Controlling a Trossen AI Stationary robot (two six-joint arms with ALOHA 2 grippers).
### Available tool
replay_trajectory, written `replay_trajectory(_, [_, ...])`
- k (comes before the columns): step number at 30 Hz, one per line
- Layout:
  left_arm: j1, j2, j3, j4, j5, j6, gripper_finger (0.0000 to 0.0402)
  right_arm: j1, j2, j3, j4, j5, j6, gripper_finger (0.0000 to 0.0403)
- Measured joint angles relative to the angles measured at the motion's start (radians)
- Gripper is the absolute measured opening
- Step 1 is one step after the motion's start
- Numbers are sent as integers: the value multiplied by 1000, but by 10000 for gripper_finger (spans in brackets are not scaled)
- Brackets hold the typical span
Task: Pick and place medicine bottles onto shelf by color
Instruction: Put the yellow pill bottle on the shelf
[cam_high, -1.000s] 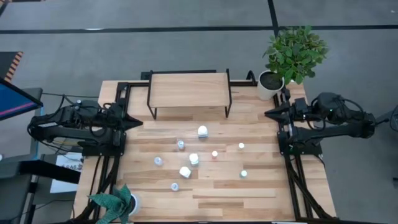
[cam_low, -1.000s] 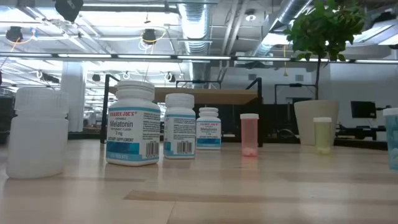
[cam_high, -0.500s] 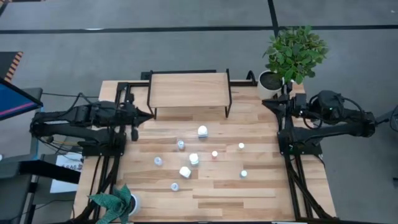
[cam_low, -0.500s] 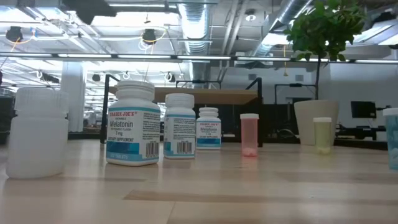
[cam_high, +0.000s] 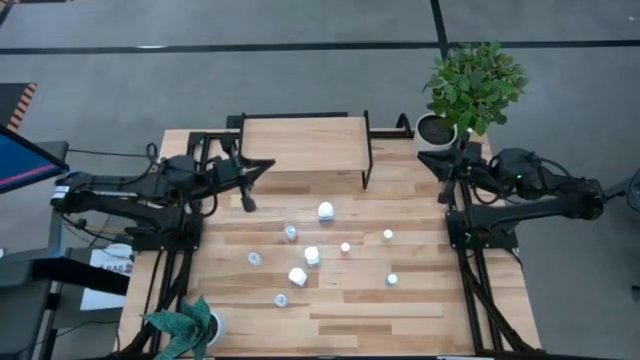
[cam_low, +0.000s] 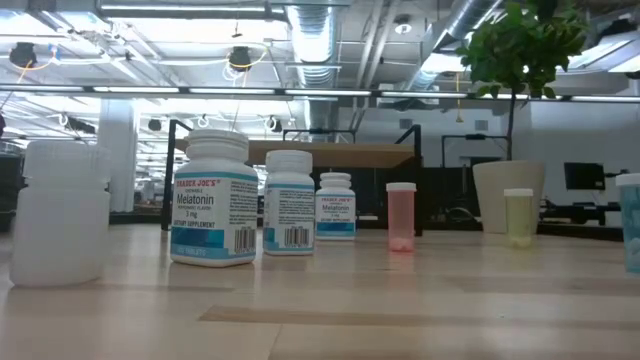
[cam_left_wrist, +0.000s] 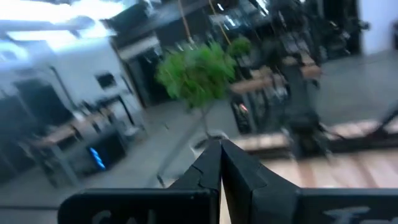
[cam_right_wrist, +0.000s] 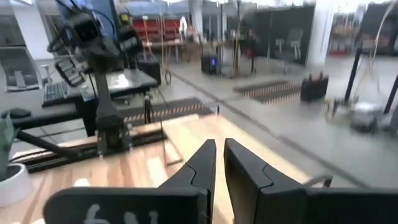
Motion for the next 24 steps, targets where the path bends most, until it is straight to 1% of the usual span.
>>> replay_trajectory(2, [5, 32, 17, 13, -8, -4, 0, -7, 19, 0, 7, 0, 16, 59])
replay_trajectory(5, [13, 73, 40, 10, -22, -72, 0, -5, 32, 0, 36, -3, -66, 59])
replay_trajectory(7, [13, 94, 51, 12, -21, -107, 0, 1, 38, 0, 43, -29, -89, 59])
replay_trajectory(11, [5, 114, 53, 0, -9, -131, 0, 14, 40, 0, 52, -43, -15, 59])
replay_trajectory(20, [3, 124, 54, 6, -1, -115, 0, 58, 40, 0, 53, -61, 11, 59])
replay_trajectory(24, [2, 124, 54, 1, 0, -140, 0, 71, 42, 0, 54, -63, 25, 61])
